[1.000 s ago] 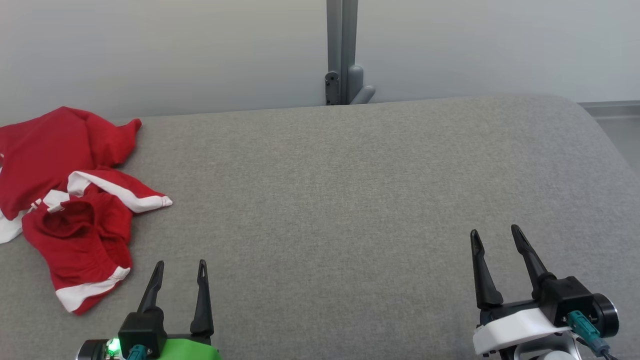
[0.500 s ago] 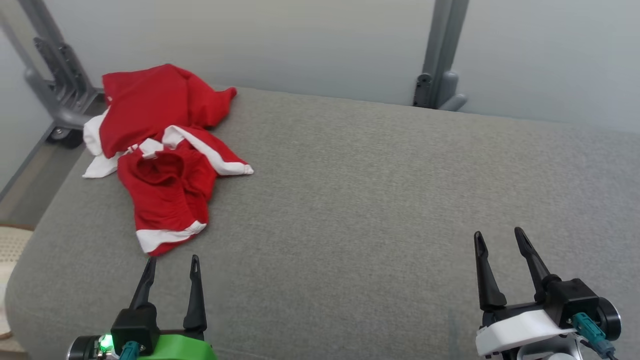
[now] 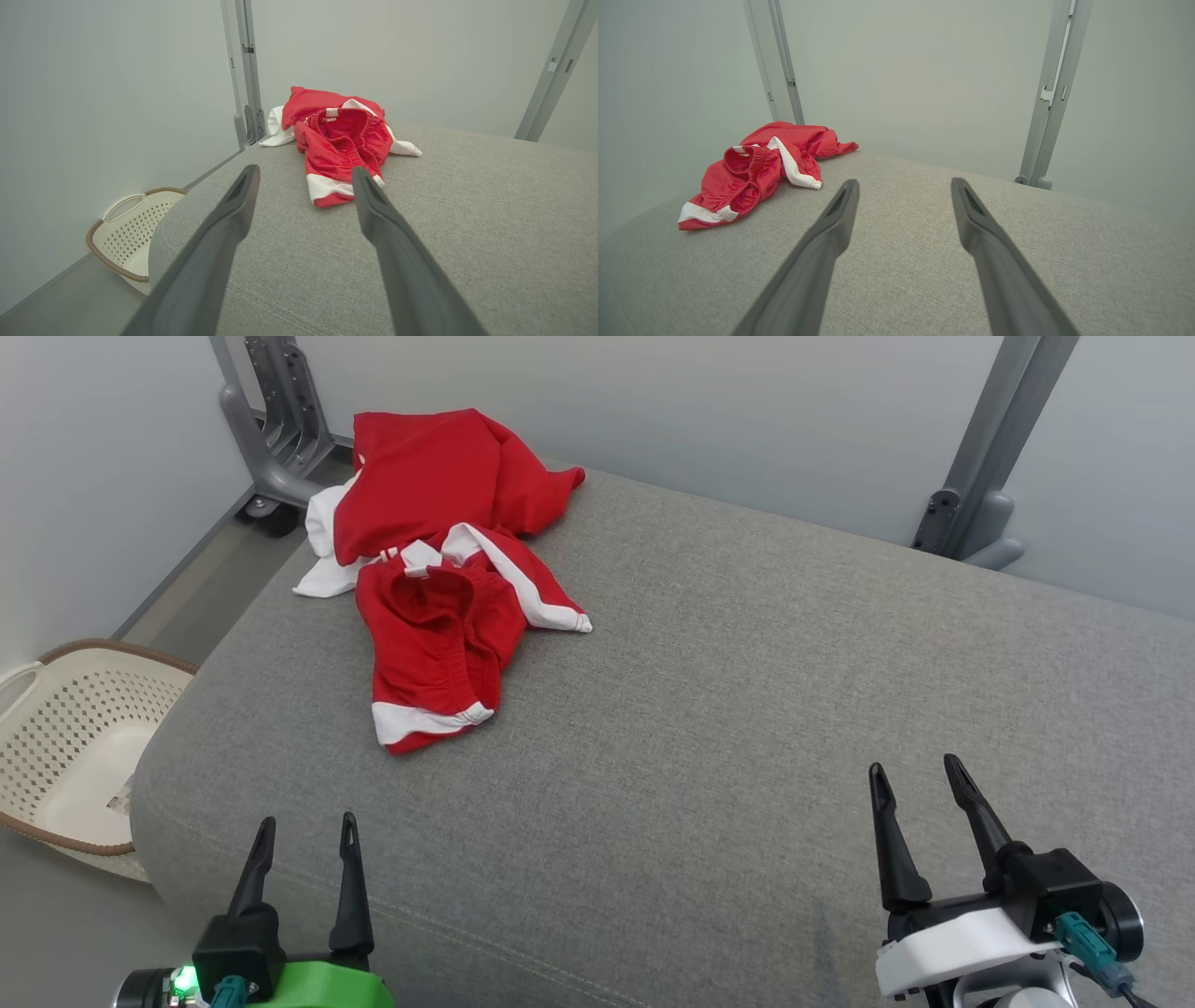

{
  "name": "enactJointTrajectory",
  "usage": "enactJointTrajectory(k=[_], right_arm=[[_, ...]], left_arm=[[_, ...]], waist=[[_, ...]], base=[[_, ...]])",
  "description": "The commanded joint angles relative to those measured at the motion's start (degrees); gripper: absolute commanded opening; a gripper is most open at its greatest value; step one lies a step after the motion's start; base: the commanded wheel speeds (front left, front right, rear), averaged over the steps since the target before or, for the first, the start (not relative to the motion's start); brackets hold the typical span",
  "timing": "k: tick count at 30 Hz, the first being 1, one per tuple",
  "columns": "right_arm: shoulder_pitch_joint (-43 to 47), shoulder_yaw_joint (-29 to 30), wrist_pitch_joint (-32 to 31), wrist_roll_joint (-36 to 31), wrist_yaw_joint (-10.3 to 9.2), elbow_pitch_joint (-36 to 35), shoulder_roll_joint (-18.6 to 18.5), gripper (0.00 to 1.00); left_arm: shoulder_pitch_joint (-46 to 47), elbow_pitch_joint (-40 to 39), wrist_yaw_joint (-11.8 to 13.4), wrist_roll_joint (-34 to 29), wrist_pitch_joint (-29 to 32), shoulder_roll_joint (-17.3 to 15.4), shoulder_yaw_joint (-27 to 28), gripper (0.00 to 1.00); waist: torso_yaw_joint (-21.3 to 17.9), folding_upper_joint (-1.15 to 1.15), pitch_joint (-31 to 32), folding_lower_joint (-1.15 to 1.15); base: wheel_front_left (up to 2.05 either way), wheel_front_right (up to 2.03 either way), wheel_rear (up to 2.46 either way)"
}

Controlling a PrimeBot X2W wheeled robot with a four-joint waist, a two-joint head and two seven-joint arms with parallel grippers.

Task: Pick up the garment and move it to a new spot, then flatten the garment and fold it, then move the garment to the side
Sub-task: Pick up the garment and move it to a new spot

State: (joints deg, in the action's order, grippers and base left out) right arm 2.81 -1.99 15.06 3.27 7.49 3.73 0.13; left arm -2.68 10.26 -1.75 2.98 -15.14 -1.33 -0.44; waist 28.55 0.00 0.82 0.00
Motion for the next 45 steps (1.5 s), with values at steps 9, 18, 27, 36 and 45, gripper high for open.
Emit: enactJointTrajectory(k=[9, 18, 27, 36, 45], right_arm=[[0.6, 1.2, 0.2, -0.5, 0.00, -0.6, -0.2, 1.00], [-1.3, 0.9, 0.2, -2.5, 0.00, -1.5, -0.2, 1.00], [-4.0, 0.5, 0.2, -5.8, 0.00, -2.0, -0.2, 1.00], [-6.1, 0.0, 0.2, -8.0, 0.00, -3.2, -0.3, 1.00], [-7.1, 0.1, 0.2, -8.8, 0.00, -3.9, -1.1, 1.00]], left_arm=[[0.5, 0.8, -0.1, 0.6, 0.0, -0.2, -0.9, 1.00], [7.9, 5.2, -2.0, -0.1, -0.1, -1.6, -1.4, 1.00], [26.4, 21.1, -4.3, -0.6, 1.0, -6.8, -2.9, 1.00], [39.0, 37.5, -5.3, 3.2, 7.7, -8.0, -3.1, 1.00], [46.5, 51.2, -3.0, 4.2, 12.7, -9.9, -2.7, 1.00]], waist=[[-1.7, 0.00, -1.0, 0.00], [-5.3, 0.00, -5.4, 0.00], [-10.1, 0.00, -11.6, 0.00], [-13.6, 0.00, -16.3, 0.00], [-14.9, 0.00, -19.3, 0.00]], base=[[0.00, 0.00, 0.00], [0.00, 0.00, 0.00], [0.00, 0.00, 0.00], [0.00, 0.00, 0.00], [0.00, 0.00, 0.00]])
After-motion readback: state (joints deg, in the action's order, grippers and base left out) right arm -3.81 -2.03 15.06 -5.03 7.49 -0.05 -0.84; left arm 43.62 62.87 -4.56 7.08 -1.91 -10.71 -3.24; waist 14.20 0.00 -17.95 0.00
